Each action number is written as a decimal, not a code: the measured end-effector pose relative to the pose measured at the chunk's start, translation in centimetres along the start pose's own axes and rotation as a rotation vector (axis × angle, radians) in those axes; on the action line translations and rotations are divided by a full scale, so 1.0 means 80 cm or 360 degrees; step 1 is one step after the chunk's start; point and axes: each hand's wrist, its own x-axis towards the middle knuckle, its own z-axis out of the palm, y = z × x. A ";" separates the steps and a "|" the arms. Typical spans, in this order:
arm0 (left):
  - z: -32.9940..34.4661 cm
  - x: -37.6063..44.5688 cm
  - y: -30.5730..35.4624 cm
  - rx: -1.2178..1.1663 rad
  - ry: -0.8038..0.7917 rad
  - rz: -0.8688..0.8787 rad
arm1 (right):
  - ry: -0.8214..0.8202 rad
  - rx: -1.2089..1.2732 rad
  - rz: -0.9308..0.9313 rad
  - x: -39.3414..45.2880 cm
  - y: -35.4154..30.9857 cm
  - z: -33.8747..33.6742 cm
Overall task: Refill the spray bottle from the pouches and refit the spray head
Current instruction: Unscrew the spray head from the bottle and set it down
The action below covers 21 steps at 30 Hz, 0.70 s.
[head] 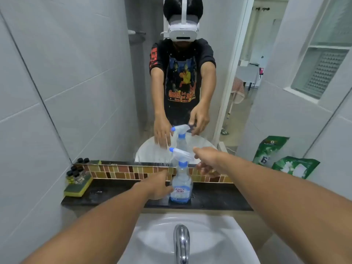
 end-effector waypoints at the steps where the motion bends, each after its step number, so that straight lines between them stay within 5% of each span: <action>1: 0.006 0.005 0.004 -0.0039 0.0059 0.0009 | -0.0068 0.0053 0.0078 0.000 -0.004 0.000; 12: 0.062 0.046 0.051 -0.0735 0.0691 -0.0143 | -0.0255 0.0102 0.0204 -0.003 -0.036 0.018; 21: 0.077 0.067 0.050 -0.1253 0.0419 -0.0209 | -0.0260 -0.0110 0.0126 -0.006 -0.056 0.010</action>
